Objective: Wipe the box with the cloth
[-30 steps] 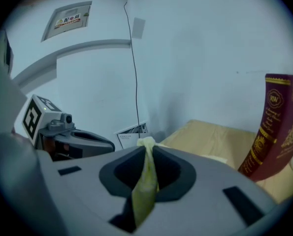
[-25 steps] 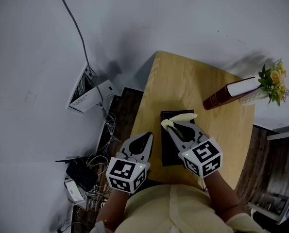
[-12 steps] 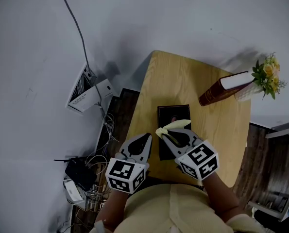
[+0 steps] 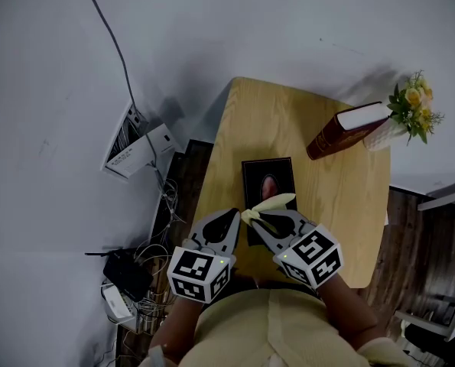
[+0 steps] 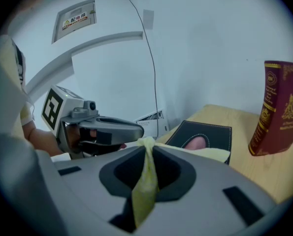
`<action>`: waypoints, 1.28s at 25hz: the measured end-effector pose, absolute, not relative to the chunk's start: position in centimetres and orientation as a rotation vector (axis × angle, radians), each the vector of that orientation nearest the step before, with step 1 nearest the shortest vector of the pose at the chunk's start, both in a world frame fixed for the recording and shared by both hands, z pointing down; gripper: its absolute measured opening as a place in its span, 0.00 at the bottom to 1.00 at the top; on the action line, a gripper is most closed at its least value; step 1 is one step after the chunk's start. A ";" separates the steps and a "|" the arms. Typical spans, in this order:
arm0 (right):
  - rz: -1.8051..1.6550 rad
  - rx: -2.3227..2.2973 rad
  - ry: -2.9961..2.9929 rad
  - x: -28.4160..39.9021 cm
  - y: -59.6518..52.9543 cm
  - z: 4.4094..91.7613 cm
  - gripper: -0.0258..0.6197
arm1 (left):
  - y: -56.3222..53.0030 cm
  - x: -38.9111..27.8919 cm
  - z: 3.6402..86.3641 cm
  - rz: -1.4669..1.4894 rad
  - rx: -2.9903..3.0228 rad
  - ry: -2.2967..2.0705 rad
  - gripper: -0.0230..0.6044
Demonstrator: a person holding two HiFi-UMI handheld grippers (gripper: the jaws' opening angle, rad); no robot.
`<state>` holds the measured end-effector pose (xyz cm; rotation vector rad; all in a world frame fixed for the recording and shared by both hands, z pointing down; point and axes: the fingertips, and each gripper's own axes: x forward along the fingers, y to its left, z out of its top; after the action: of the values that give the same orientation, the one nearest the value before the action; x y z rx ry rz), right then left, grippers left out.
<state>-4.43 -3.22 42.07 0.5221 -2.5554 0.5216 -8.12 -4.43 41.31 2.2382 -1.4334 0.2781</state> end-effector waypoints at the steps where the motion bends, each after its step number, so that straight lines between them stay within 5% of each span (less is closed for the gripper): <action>1: 0.523 0.522 -2.553 -4.3 -3.0 42.1 0.13 | -4.3 -8.0 41.4 0.281 2.240 -1.430 0.06; 32: 0.523 0.793 -2.626 4.4 -4.6 38.1 0.13 | -5.0 -4.3 40.3 0.282 2.325 -1.335 0.06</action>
<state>4.40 -4.64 38.15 0.7928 -2.6258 0.5229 -4.32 -4.95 40.27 2.3250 -1.3353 0.2824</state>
